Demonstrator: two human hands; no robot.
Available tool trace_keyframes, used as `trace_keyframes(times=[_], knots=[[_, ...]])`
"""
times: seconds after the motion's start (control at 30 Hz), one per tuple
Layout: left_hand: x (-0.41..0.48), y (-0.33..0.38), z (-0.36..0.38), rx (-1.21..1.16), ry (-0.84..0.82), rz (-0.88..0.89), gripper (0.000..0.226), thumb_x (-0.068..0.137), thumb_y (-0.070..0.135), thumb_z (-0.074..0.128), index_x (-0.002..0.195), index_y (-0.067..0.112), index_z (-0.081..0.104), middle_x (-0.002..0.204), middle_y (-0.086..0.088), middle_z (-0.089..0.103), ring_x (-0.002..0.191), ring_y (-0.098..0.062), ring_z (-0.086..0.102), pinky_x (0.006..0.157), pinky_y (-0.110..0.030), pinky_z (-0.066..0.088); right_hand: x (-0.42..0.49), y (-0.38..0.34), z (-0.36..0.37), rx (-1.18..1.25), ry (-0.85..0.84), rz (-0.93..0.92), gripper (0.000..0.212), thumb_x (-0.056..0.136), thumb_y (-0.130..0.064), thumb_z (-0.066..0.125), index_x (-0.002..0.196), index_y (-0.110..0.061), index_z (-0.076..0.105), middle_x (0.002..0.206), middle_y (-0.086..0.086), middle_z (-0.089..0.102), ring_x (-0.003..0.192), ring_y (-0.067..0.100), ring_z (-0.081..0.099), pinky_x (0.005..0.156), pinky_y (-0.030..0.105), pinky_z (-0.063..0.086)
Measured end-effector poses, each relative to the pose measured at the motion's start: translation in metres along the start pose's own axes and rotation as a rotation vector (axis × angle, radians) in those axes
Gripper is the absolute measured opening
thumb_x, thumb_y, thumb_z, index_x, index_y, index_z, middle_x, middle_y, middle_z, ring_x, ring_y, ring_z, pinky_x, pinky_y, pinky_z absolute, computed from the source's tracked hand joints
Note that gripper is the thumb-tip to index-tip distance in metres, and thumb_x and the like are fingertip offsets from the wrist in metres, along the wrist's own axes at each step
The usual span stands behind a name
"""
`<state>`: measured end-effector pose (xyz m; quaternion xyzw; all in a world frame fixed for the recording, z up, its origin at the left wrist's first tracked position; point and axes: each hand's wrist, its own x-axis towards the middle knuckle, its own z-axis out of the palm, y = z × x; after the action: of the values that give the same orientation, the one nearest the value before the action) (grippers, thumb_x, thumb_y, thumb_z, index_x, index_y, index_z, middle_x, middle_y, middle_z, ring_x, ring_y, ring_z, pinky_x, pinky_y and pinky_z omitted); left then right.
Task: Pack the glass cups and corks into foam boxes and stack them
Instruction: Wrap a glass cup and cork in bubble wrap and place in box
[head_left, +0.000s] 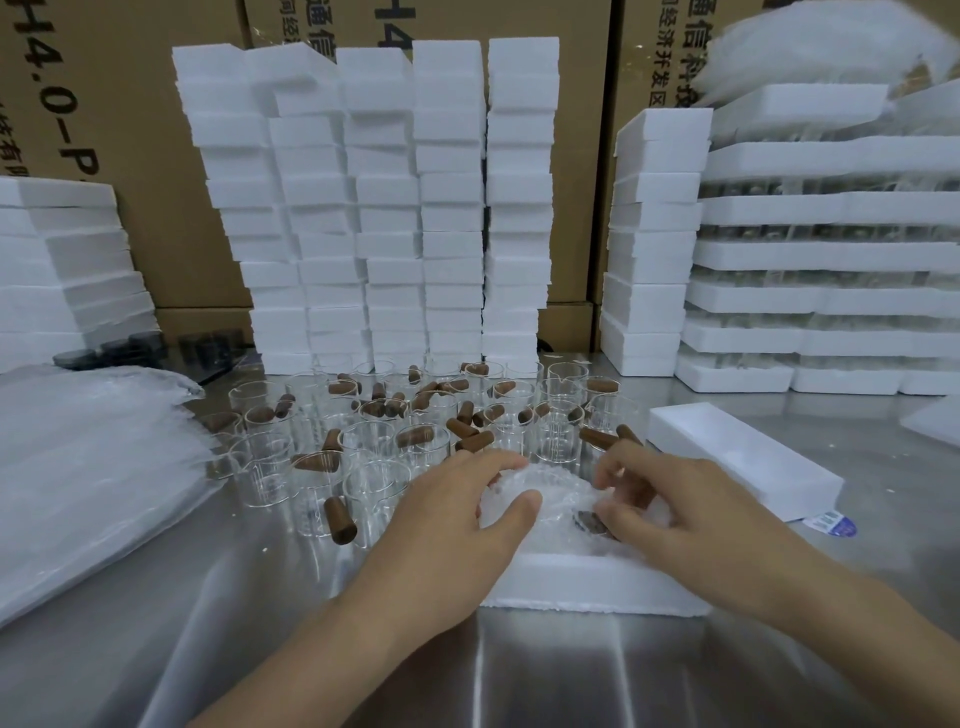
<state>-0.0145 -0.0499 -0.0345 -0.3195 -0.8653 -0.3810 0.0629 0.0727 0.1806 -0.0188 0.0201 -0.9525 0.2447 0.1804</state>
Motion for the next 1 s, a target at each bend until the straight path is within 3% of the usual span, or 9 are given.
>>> trace_keyframes(times=[0.1,0.17,0.23,0.4,0.5,0.63,0.73,0.9,1.0], knots=[[-0.002,-0.002,0.005,0.018,0.008,0.029,0.043,0.102,0.066,0.048,0.143,0.054,0.047,0.121,0.034,0.052,0.109,0.006,0.051,0.094,-0.020,0.042,0.002,0.003,0.010,0.064,0.161,-0.112,0.012,0.094,-0.029,0.073,0.098,-0.035,0.063,0.095,-0.015,0.069,0.096,0.010,0.066,0.079,0.020,0.047],[-0.002,-0.003,0.007,0.025,0.020,0.038,0.040,0.099,0.069,0.047,0.136,0.054,0.046,0.117,0.036,0.051,0.107,0.006,0.051,0.089,-0.020,0.041,0.003,0.001,0.016,0.089,0.222,-0.160,0.016,0.094,-0.024,0.075,0.094,-0.039,0.067,0.097,-0.017,0.070,0.099,0.009,0.067,0.081,0.014,0.045],[-0.002,-0.006,0.008,0.024,0.034,0.046,0.038,0.098,0.071,0.047,0.131,0.054,0.048,0.116,0.038,0.051,0.103,0.009,0.051,0.085,-0.017,0.040,0.004,-0.003,0.020,0.059,0.241,-0.193,0.007,0.097,-0.035,0.070,0.098,-0.041,0.073,0.104,-0.021,0.067,0.107,0.006,0.065,0.085,0.015,0.045],[-0.001,-0.008,0.008,0.042,0.046,0.092,0.046,0.092,0.079,0.040,0.130,0.055,0.050,0.117,0.039,0.052,0.105,0.014,0.050,0.085,-0.016,0.040,-0.002,-0.009,0.027,-0.124,0.090,-0.237,0.040,0.101,-0.065,0.040,0.110,-0.046,0.074,0.148,-0.032,0.038,0.145,-0.004,0.026,0.110,0.028,0.030],[0.000,-0.006,0.006,0.074,0.024,0.116,0.049,0.091,0.080,0.038,0.134,0.056,0.048,0.122,0.033,0.056,0.106,0.015,0.049,0.087,-0.017,0.041,-0.002,-0.013,0.028,-0.173,0.044,-0.224,0.049,0.097,-0.070,0.035,0.109,-0.042,0.072,0.153,-0.031,0.035,0.147,-0.009,0.018,0.116,0.030,0.027],[0.000,-0.006,0.004,0.051,-0.013,0.096,0.043,0.101,0.070,0.046,0.141,0.056,0.050,0.120,0.031,0.055,0.098,0.019,0.048,0.082,-0.014,0.038,-0.002,-0.010,0.023,-0.139,0.028,-0.228,0.043,0.090,-0.068,0.042,0.117,-0.044,0.065,0.148,-0.033,0.041,0.142,-0.008,0.030,0.114,0.031,0.032],[0.000,-0.008,0.004,0.035,-0.044,0.079,0.044,0.105,0.064,0.044,0.147,0.052,0.050,0.124,0.032,0.050,0.098,0.018,0.048,0.085,-0.013,0.036,0.000,0.000,0.016,-0.092,0.070,-0.193,0.044,0.090,-0.073,0.047,0.127,-0.049,0.054,0.135,-0.036,0.046,0.131,-0.009,0.043,0.105,0.023,0.039],[0.003,-0.009,0.004,-0.005,-0.072,0.060,0.044,0.108,0.059,0.041,0.150,0.050,0.050,0.127,0.032,0.048,0.100,0.010,0.054,0.086,-0.012,0.038,0.002,0.014,0.018,-0.098,0.102,-0.150,0.062,0.092,-0.085,0.033,0.141,-0.050,0.049,0.134,-0.037,0.048,0.125,-0.018,0.040,0.099,0.004,0.030],[0.001,-0.010,0.006,0.002,-0.089,0.076,0.048,0.108,0.063,0.036,0.153,0.051,0.045,0.134,0.034,0.047,0.100,0.017,0.051,0.092,-0.020,0.039,0.002,0.017,0.017,-0.041,0.128,-0.119,0.063,0.094,-0.085,0.029,0.138,-0.048,0.053,0.135,-0.036,0.052,0.127,-0.017,0.042,0.101,0.006,0.030]])
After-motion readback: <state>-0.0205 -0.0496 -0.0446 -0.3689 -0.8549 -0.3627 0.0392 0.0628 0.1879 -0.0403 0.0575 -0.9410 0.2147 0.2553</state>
